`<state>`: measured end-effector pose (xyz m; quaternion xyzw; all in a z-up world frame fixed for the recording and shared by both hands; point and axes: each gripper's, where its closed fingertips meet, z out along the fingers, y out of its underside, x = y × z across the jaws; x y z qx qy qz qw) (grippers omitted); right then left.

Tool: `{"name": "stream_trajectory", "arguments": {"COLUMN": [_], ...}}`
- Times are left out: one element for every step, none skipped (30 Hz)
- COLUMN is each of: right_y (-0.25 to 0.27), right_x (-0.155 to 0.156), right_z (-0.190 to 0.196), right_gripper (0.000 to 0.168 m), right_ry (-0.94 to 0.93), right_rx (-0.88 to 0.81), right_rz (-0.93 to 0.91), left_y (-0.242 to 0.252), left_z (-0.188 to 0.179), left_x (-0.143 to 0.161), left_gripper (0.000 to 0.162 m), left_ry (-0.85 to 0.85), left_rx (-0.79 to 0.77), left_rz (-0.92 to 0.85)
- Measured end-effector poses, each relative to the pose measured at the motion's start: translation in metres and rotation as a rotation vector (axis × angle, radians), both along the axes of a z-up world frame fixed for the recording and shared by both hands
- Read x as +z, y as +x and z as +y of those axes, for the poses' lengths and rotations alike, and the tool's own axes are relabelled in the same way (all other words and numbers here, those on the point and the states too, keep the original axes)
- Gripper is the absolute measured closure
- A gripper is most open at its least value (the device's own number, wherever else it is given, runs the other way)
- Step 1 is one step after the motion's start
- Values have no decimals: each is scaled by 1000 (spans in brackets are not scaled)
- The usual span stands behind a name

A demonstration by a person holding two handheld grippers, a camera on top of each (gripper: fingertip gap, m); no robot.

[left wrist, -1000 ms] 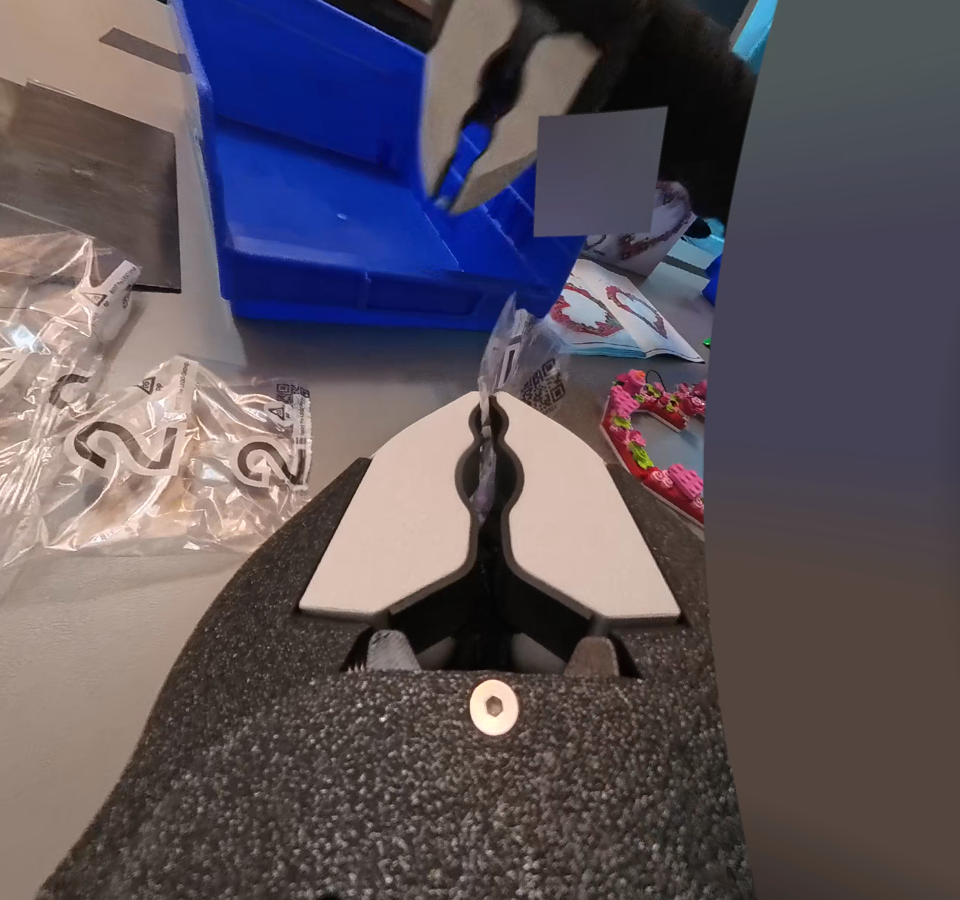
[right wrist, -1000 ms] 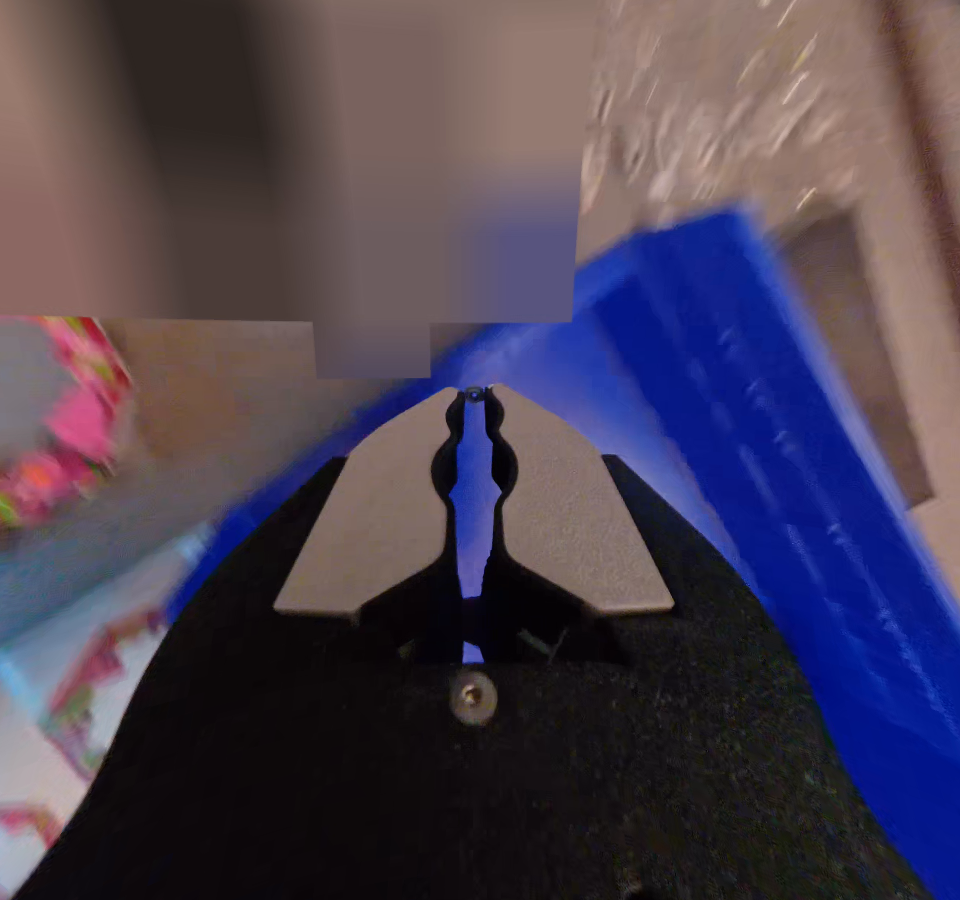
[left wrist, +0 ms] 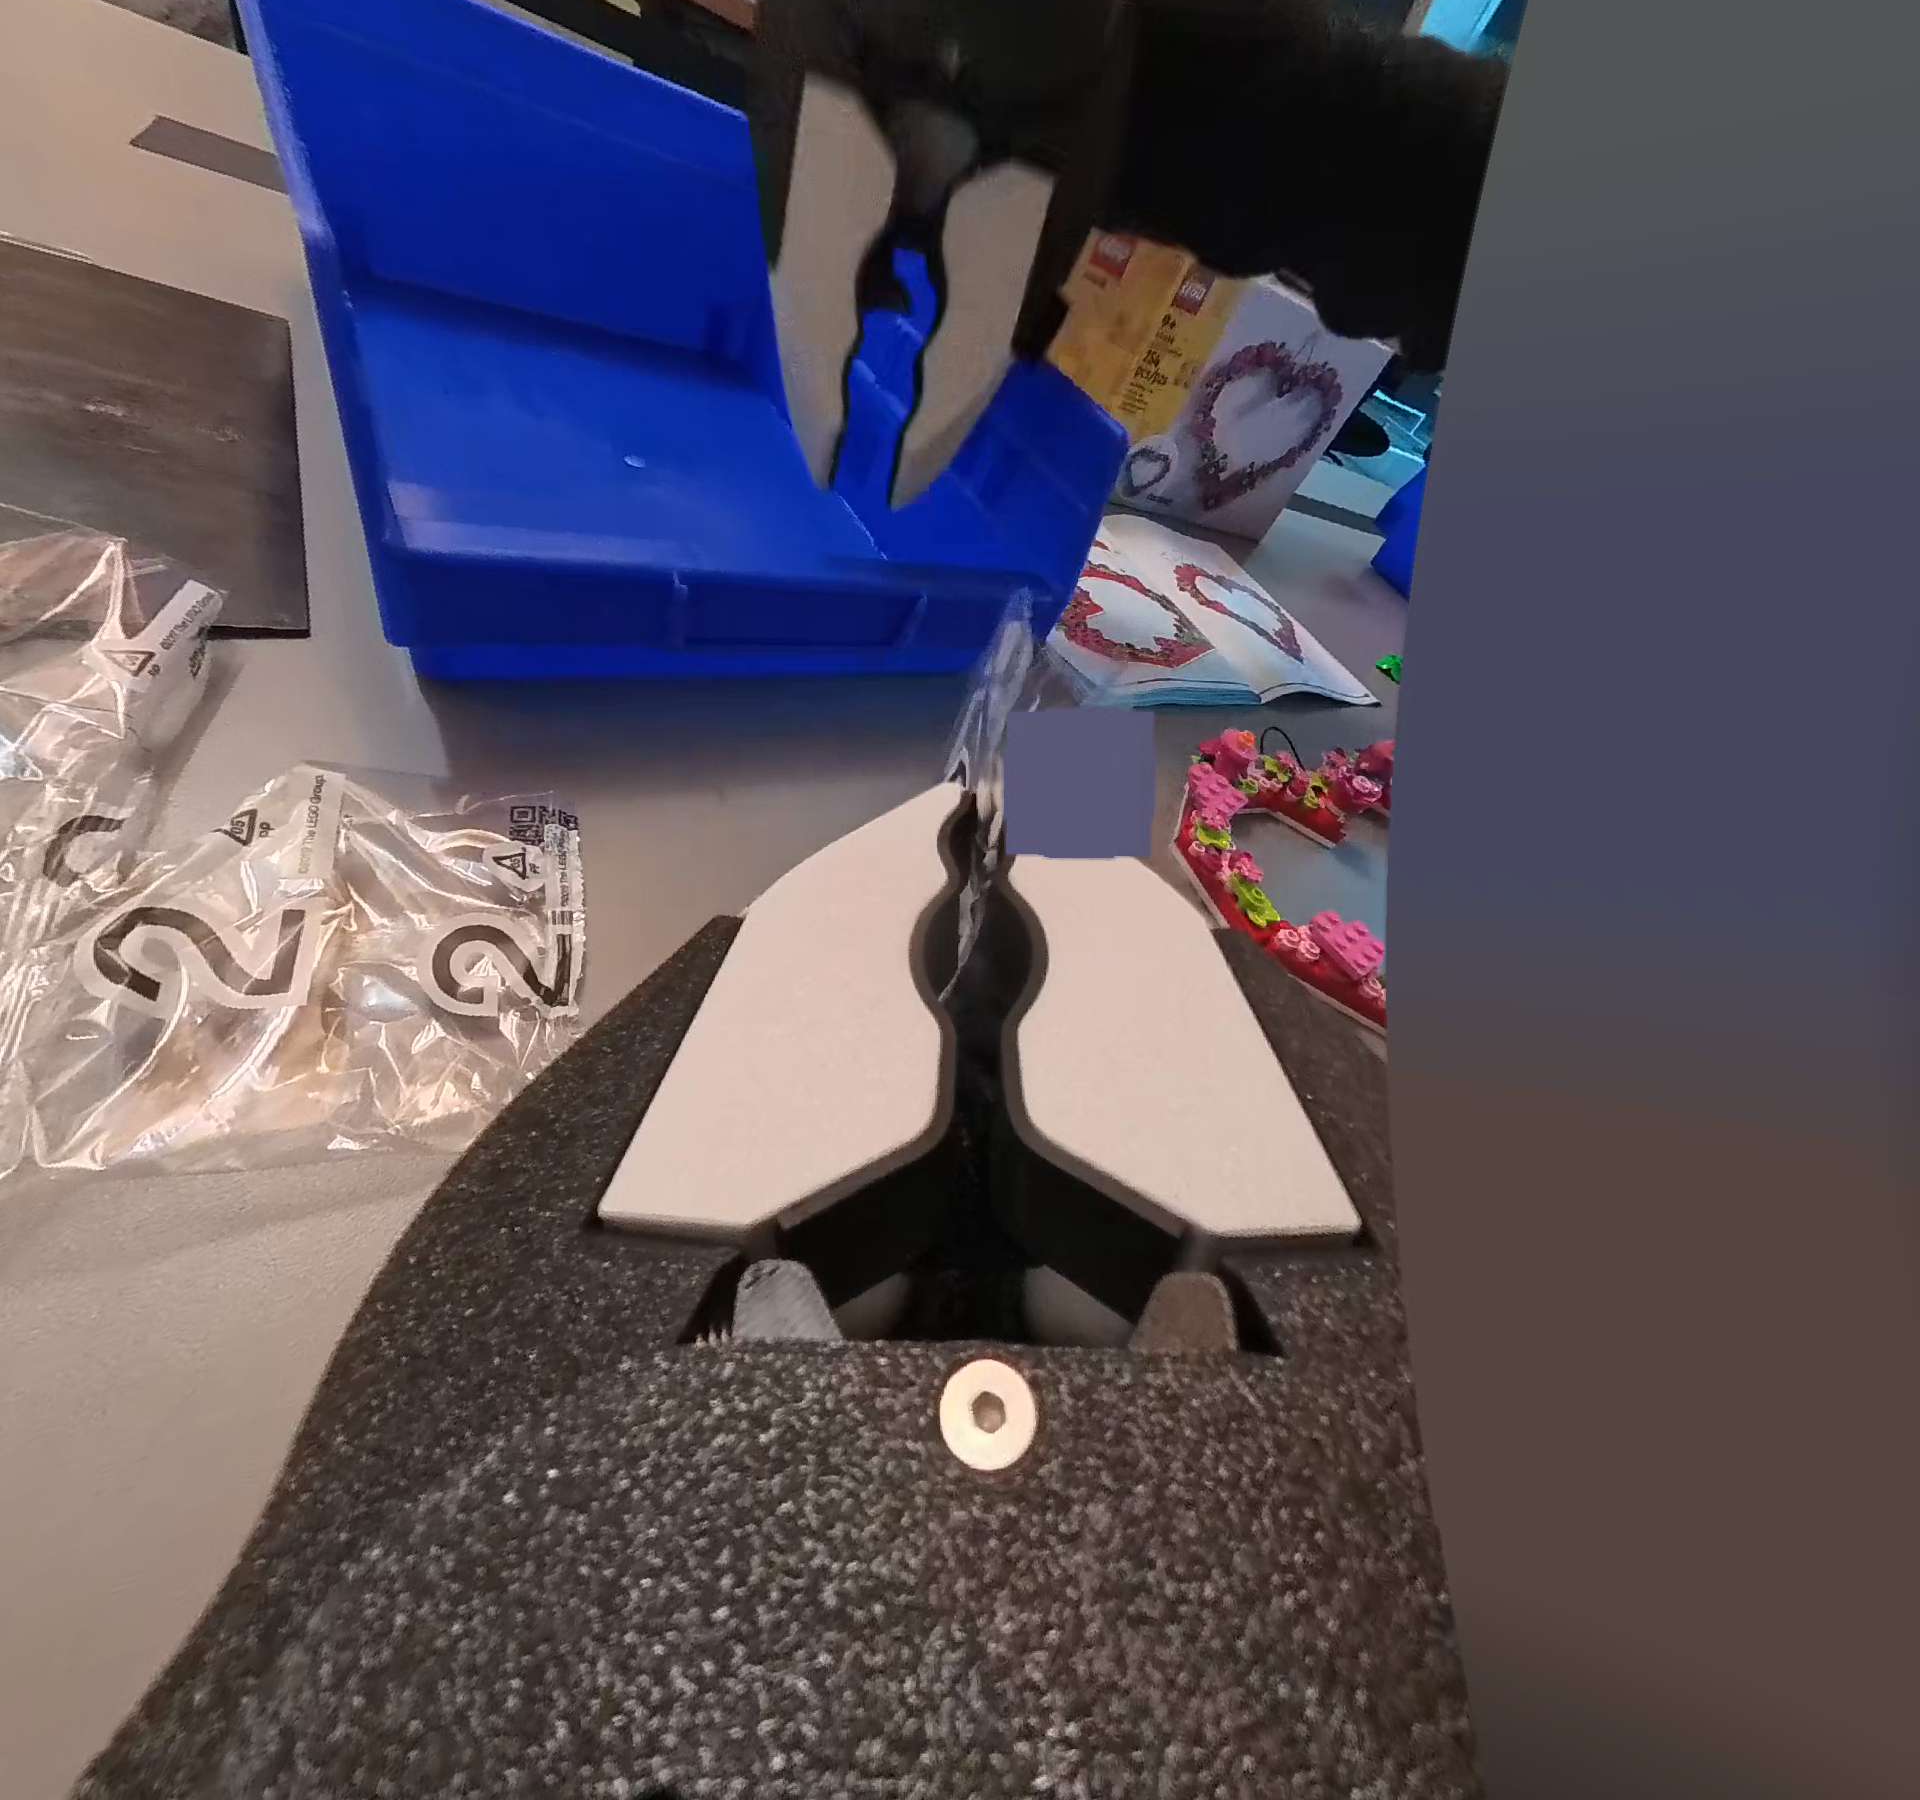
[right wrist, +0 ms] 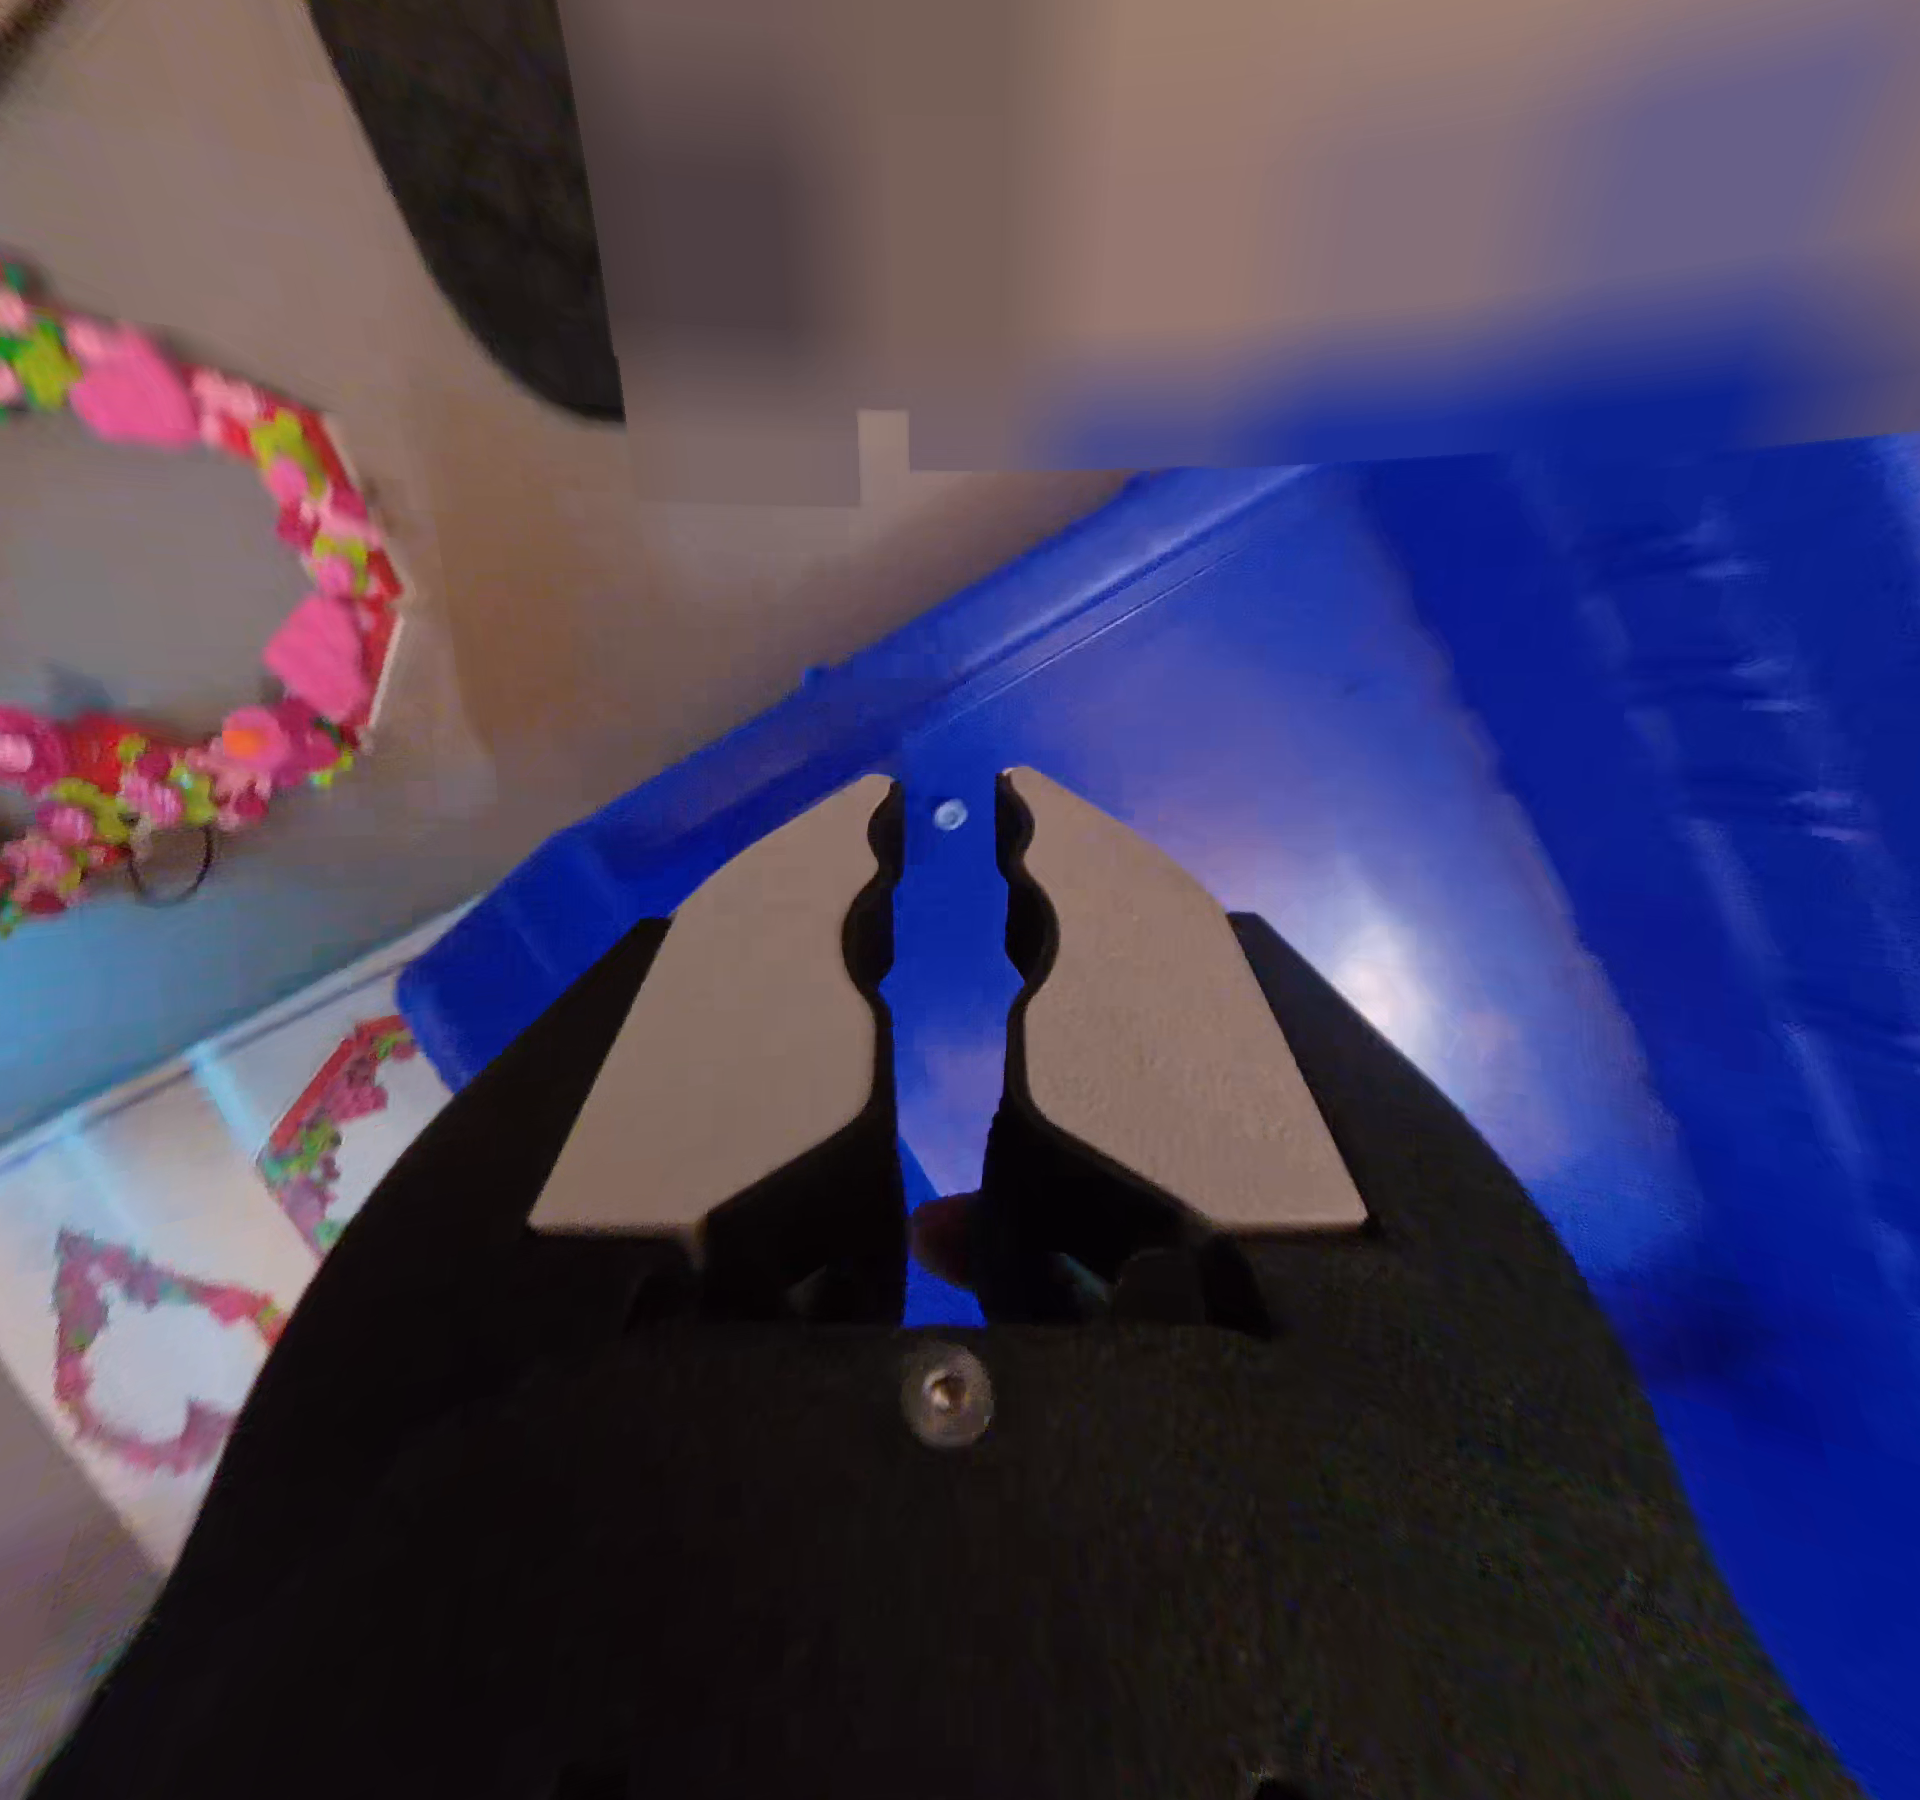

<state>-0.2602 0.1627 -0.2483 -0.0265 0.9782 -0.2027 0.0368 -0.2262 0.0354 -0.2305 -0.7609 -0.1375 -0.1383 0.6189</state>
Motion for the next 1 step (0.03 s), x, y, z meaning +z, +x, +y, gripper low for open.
{"name": "stream_trajectory", "arguments": {"right_y": [6], "right_x": [-15], "right_z": [3], "right_gripper": [152], "right_ry": [41], "right_rx": [32], "right_rz": [-44], "left_y": [0], "left_z": [1], "left_x": [-1], "left_gripper": [162], "left_ry": [-5], "left_rx": [-2], "left_rz": [-1]}}
